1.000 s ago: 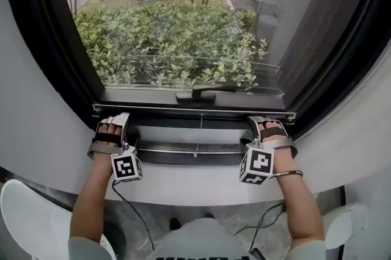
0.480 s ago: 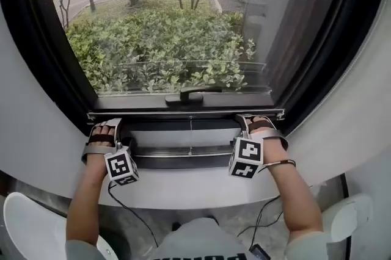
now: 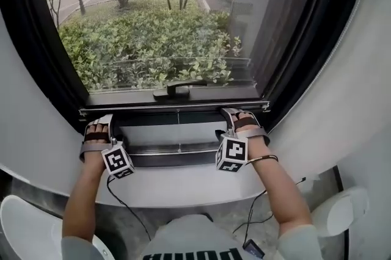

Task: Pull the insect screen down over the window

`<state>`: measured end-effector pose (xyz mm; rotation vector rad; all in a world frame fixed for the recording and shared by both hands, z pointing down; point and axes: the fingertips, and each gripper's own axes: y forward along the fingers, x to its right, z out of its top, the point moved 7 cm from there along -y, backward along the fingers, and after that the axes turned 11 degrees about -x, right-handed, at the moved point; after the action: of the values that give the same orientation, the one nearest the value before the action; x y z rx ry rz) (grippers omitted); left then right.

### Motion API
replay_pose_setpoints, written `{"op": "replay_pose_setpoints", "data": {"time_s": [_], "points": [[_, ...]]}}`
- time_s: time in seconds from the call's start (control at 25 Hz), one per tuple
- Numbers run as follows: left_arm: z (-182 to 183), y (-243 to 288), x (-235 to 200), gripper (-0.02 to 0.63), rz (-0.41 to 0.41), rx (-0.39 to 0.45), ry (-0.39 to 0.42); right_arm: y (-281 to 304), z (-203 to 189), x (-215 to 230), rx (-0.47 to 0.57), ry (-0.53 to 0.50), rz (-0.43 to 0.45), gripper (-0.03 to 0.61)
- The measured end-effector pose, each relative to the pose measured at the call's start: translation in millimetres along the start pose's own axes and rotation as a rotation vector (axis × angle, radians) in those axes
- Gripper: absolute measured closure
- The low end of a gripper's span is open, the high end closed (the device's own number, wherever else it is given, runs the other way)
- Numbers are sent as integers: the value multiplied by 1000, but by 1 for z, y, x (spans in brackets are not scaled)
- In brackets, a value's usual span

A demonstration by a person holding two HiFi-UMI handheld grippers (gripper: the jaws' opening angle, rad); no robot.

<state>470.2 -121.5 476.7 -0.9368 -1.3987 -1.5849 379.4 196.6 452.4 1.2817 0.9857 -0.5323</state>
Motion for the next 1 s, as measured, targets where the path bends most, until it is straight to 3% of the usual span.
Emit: {"op": "replay_pose_setpoints", "data": {"time_s": [0.12,0.28,0.48,0.68,0.84,1.0], "points": [[1,1,1,202,92,6,14,2,-1,-3,6,19,-58,241],[-1,5,1,202,179,0,93,2,-3,1,-9,6,-40,241],[-21,10,7,202,140,-33,47,-1,-3,0,0,6,-25,241],[-29,16,2,202,193,-56,24,0,-3,2,-7,-13,-34,241],[-26,12,2,212,131,-107,-24,-1,-2,3,-1,-20,-17,241],[-25,9,-2,213,70,-122,11,-5,-2,6,-19,-52,45,242]]}}
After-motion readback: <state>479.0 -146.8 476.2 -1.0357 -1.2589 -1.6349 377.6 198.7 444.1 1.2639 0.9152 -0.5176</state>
